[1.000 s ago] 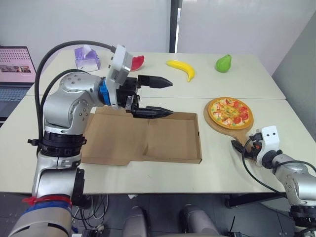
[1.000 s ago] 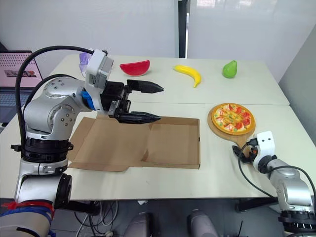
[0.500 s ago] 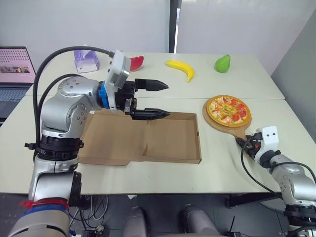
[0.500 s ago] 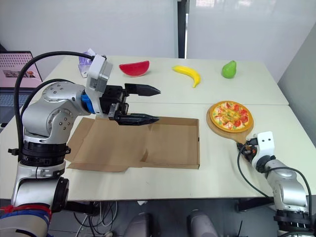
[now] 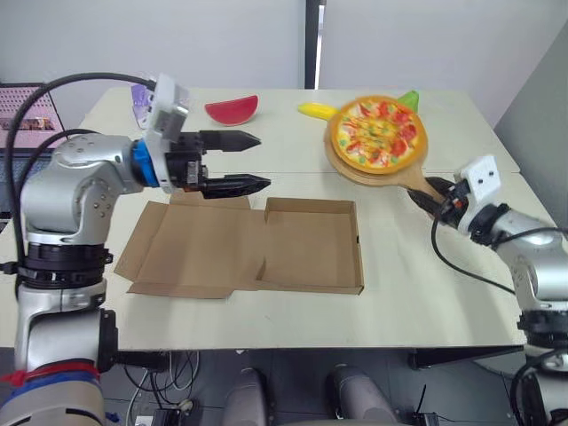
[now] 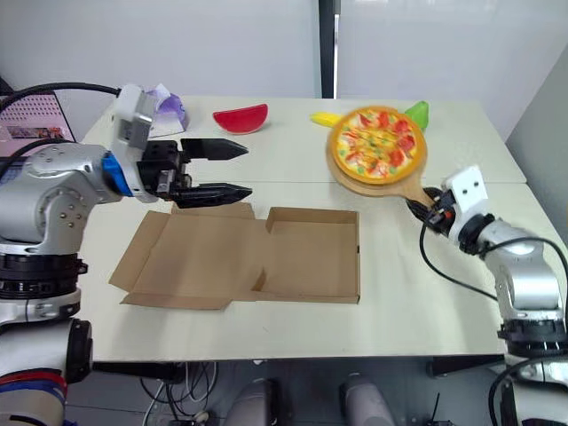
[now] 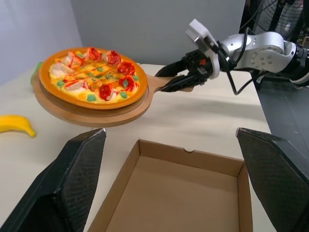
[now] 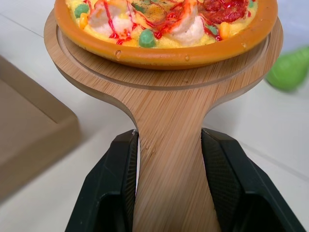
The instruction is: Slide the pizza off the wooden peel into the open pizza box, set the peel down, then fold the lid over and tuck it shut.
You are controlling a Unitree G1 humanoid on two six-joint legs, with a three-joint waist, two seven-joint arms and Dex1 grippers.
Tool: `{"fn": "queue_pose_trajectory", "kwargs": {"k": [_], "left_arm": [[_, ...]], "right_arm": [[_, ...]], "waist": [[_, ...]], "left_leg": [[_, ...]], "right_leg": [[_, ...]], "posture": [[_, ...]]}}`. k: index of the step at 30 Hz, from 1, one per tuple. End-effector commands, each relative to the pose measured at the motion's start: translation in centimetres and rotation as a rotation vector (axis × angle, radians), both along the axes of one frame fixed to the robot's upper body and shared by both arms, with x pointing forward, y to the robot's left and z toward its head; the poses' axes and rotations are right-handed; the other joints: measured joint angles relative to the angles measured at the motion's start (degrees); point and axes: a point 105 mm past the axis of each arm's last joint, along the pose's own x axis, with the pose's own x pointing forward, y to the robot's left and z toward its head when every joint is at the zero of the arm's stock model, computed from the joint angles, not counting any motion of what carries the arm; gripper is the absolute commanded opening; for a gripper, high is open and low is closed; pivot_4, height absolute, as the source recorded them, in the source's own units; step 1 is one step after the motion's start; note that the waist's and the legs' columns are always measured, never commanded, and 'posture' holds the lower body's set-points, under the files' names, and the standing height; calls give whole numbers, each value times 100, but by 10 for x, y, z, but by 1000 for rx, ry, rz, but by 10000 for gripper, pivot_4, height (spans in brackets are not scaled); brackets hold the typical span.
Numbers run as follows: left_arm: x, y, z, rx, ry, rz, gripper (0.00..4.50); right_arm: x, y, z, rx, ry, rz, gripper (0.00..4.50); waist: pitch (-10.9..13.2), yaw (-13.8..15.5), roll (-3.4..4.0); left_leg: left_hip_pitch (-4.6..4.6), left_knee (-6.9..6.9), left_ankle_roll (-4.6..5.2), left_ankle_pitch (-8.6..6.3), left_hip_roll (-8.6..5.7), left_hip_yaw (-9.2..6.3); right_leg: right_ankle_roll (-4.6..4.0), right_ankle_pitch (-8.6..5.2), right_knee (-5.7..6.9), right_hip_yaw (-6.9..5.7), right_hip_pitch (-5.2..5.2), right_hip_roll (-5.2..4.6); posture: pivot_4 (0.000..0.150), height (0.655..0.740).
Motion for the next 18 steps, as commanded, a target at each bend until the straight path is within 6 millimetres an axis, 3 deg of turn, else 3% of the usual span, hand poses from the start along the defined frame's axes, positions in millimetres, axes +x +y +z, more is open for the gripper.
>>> {"fn": "queue_pose_trajectory", "kwargs": {"k": [1, 8, 18], "left_arm": [[-14, 3, 10, 10, -7, -31, 45000], [-21, 10, 14, 28, 5, -17, 45000], [-22, 10, 8, 64, -3, -34, 45000]], "right_arm": [[-3, 19, 22, -44, -94, 134, 16982], [-8, 33, 21, -94, -165, 221, 16982], [-10, 35, 9, -203, -244, 248, 16982]], "waist": [[0, -1, -1], [17, 76, -21], [19, 114, -25]], "left_leg": [[0, 0, 0, 0, 0, 0], [-4, 5, 0, 0, -1, 5], [-4, 5, 0, 0, 0, 5]], "right_leg": [[0, 0, 0, 0, 0, 0], [1, 0, 2, -2, -4, -6], [0, 0, 4, -2, -8, -5]], "posture": [[1500, 7400], [1500, 7400], [1500, 7400]]}}
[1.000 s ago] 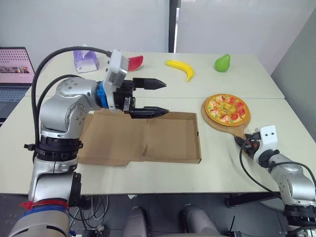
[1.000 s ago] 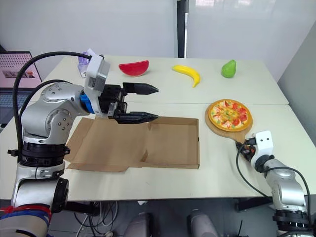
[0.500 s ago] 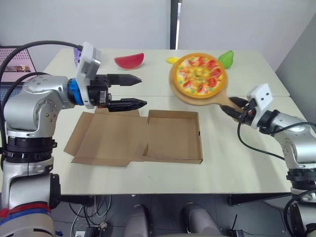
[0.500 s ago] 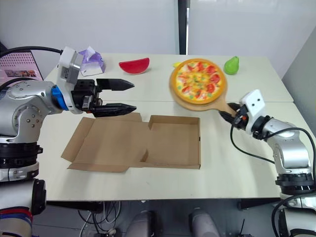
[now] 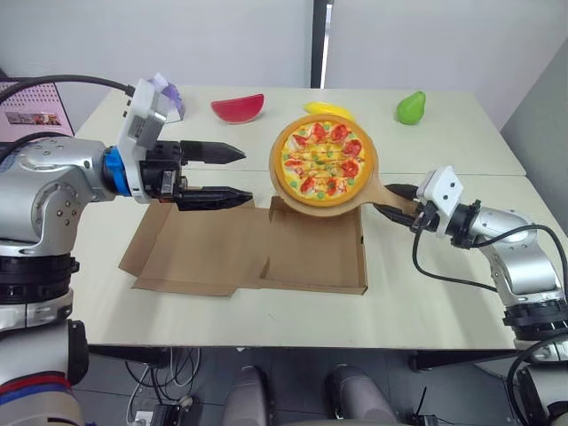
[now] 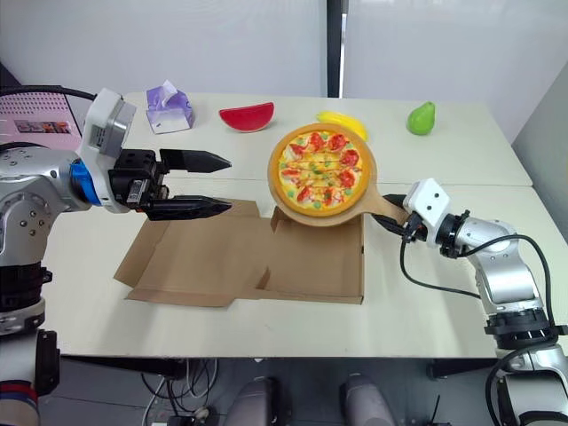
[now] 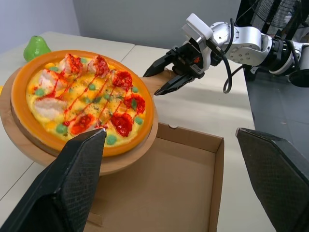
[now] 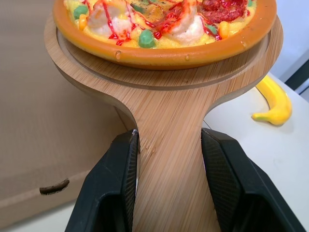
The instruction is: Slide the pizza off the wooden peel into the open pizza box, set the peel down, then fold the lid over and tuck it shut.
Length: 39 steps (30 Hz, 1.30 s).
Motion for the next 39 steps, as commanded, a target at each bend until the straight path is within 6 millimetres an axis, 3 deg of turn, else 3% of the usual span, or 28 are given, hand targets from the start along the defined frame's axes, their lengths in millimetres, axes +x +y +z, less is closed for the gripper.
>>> {"fn": "queue_pose_trajectory", "kwargs": {"k": [1, 13, 26, 30, 37, 39], "left_arm": [[-4, -1, 10, 14, -52, -18, 45000], [-2, -2, 8, 25, -58, -30, 45000], [-1, -2, 8, 21, -62, -32, 45000], [0, -2, 8, 21, -64, -34, 45000], [1, -6, 9, 17, -70, -56, 45000], [2, -9, 9, 14, -73, -69, 45000]], "right_arm": [[-2, 0, 26, 21, -127, 10, 16982], [-6, -3, 16, 12, -113, 2, 16982], [-9, -20, 19, -21, -142, -37, 16982], [-6, -34, 34, -40, -247, -109, 16982], [8, -68, 81, -125, -538, -330, 16982], [9, -79, 87, -126, -539, -379, 16982]], "waist": [[0, 1, 0], [0, 2, -1], [0, 4, -1], [0, 1, -1], [0, 2, -1], [0, 3, -1]], "left_leg": [[0, 0, 0, 0, 0, 1], [0, 0, 0, 0, 0, 1], [0, 0, 0, 0, 0, 2], [0, 0, 0, 0, 0, 2], [0, 2, 0, 0, -1, 4], [0, 1, 0, 0, 0, 4]], "right_leg": [[0, 0, 0, 0, 0, 0], [-1, 0, 1, 2, -1, 0], [-1, 0, 1, 2, 0, 0], [0, 0, 1, 3, -1, 0], [0, 1, 1, 4, 0, -1], [-1, 1, 1, 4, -2, -1]], "posture": [[1500, 7400], [1500, 7400], [1500, 7400], [1500, 7400], [1500, 7400], [1500, 7400]]}}
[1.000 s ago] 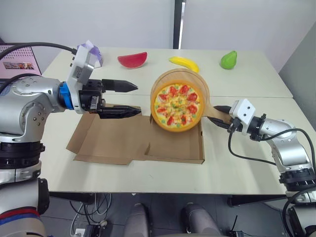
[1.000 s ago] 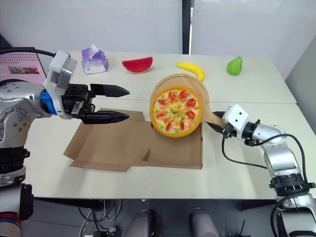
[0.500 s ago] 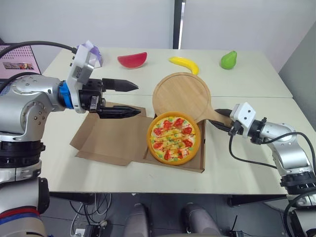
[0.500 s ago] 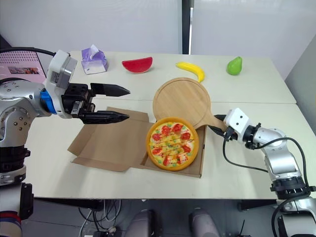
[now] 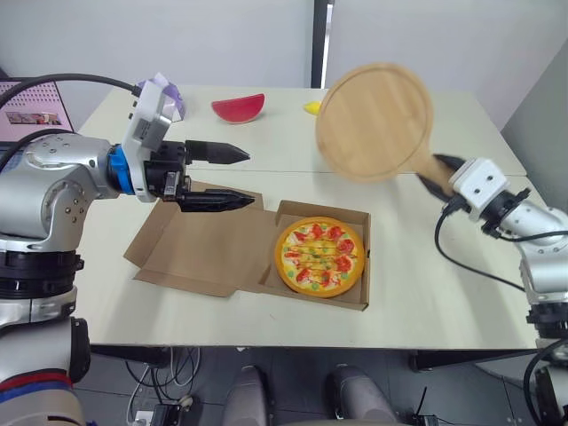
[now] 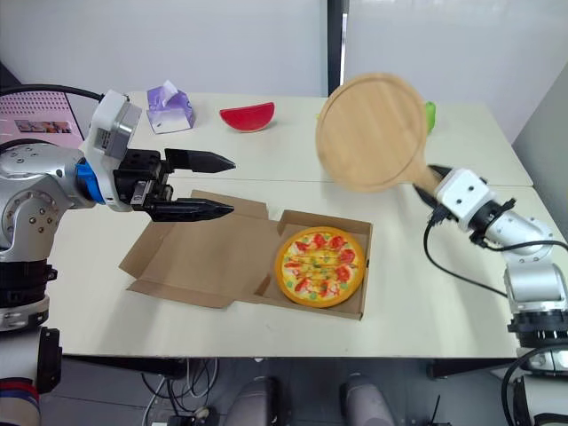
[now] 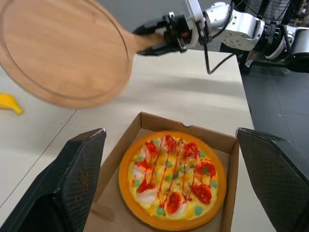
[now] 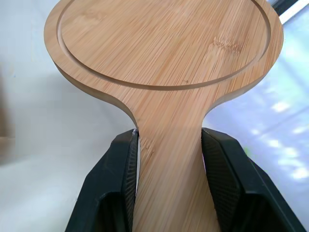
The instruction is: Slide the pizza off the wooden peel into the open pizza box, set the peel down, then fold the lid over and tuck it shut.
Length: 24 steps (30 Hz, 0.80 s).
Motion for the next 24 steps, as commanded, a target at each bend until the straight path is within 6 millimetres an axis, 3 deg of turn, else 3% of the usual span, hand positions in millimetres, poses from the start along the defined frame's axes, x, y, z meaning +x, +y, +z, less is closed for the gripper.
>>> {"fn": "queue_pose_trajectory", "kwargs": {"k": [1, 7, 9, 14, 20, 24], "left_arm": [[-1, -5, 9, -3, -48, -37, 45000], [-4, -35, 14, -55, -100, -147, 45000], [-8, -48, 17, -76, -113, -203, 45000], [-13, -68, 19, -83, -122, -303, 45000], [-14, -74, 17, -84, -103, -338, 45000], [-11, -71, 12, -77, -91, -316, 45000]], "right_arm": [[-6, -19, 37, 34, -125, -77, 16982], [-35, -55, 1, 413, 157, -263, 16982], [-55, -63, -30, 516, 292, -353, 16982], [-94, -67, -79, 727, 491, -517, 16982], [-104, -57, -110, 795, 626, -550, 16982], [-103, -57, -108, 779, 612, -549, 29948]], "waist": [[0, 1, 0], [-1, 85, -2], [-1, 99, -1], [-3, 50, 2], [-7, -113, 10], [-6, -109, 10]], "left_leg": [[0, 0, 0, 0, 0, 1], [0, 2, -2, 1, -1, -9], [1, 5, -2, 1, -4, -7], [3, 2, -2, 1, -5, -21], [9, 1, 0, 0, -7, -29], [8, -1, 0, 0, -8, -35]], "right_leg": [[0, 0, 0, 1, 0, 0], [0, -1, -2, -5, 21, -1], [1, -1, 0, 0, 21, -2], [2, -2, 0, -8, 26, 1], [28, -17, 1, 1, 25, 8], [29, -19, -1, 1, 25, 11]], "posture": [[1500, 7400], [1500, 7400], [1500, 7400], [1500, 7400], [1500, 7400], [1500, 7400]]}}
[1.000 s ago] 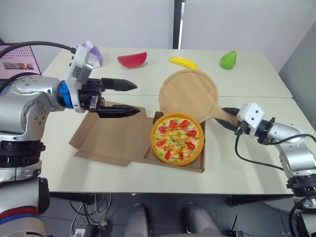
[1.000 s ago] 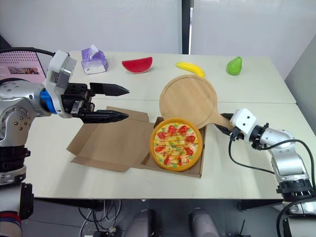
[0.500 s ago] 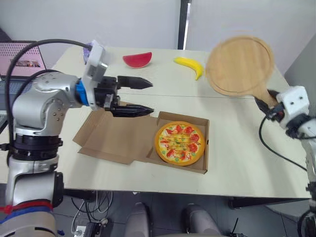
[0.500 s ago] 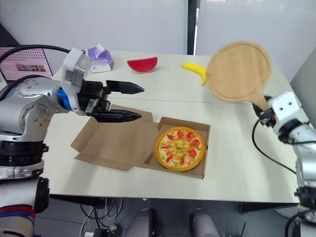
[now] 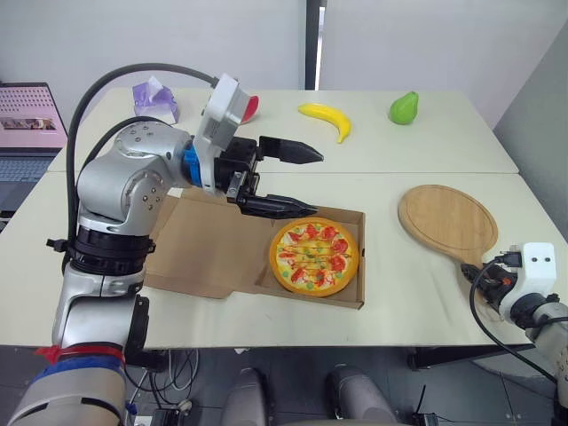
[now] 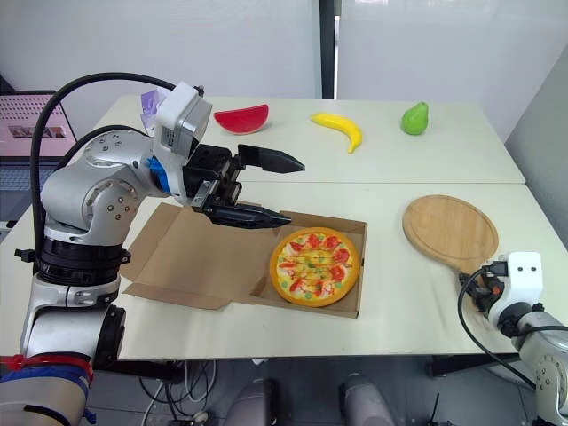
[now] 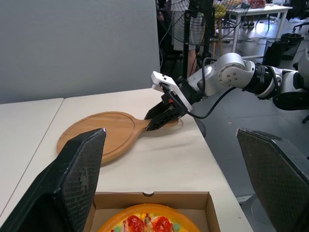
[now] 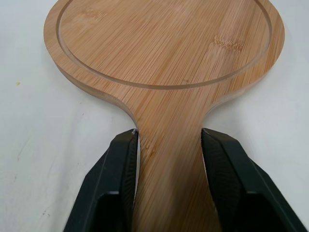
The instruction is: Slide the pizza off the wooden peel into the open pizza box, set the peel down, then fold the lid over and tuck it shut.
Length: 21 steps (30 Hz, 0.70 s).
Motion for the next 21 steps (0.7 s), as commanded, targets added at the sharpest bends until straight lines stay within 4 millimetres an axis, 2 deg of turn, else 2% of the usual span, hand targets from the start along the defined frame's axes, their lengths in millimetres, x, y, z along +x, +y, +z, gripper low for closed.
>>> {"fn": "queue_pose_trajectory", "kwargs": {"k": [1, 4, 7, 10, 13, 16, 18, 21], "left_arm": [[1, 5, 5, -6, -27, 23, 45000], [9, 18, 4, -30, 4, 129, 45000], [21, 38, 1, -82, 60, 300, 45000], [38, 69, 3, -210, 149, 559, 45000], [40, 114, -4, -328, 245, 804, 45000], [30, 148, -16, -393, 319, 978, 45000], [16, 178, -31, -462, 420, 1103, 45000], [-14, 211, -66, -491, 574, 1270, 45000]], "right_arm": [[3, -1, 21, -68, -81, 10, 33310], [8, -8, 47, -173, -164, 9, 43764], [20, -3, 76, -281, -253, 63, 44613], [40, 23, 107, -352, -354, 206, 44613], [58, 84, 139, -248, -464, 466, 44613], [62, 127, 158, -203, -531, 655, 44613], [62, 160, 169, -136, -564, 796, 44613], [54, 202, 170, -136, -567, 1017, 44613]], "waist": [[0, 8, 0], [0, 8, 0], [0, -32, 0], [2, -55, -3], [4, -130, -7], [7, -134, -20], [12, -119, -30], [20, -102, -49]], "left_leg": [[-1, 0, 0, 0, 0, 0], [-1, 0, 0, 0, -2, 1], [0, 0, 0, 0, 0, 0], [3, -1, 0, 0, 2, -4], [4, -3, 0, 0, 11, -10], [4, -6, 0, 0, 15, -14], [-2, -7, 0, -1, 19, -17], [-6, -7, -4, -3, 18, -12]], "right_leg": [[1, 0, -1, 0, 0, 0], [1, 0, 0, 1, 0, -2], [1, 0, 0, 1, 0, -1], [1, -1, 0, 1, 0, 2], [1, -1, 1, -2, 0, 12], [-5, -3, 2, -6, 0, 15], [-12, -4, 0, -12, 0, 15], [-31, 7, -3, -12, -1, 1]], "posture": [[1500, 7400], [1500, 7400], [1500, 7400], [1500, 7400], [1500, 7400], [1500, 7400], [1500, 7400], [1500, 7400]]}}
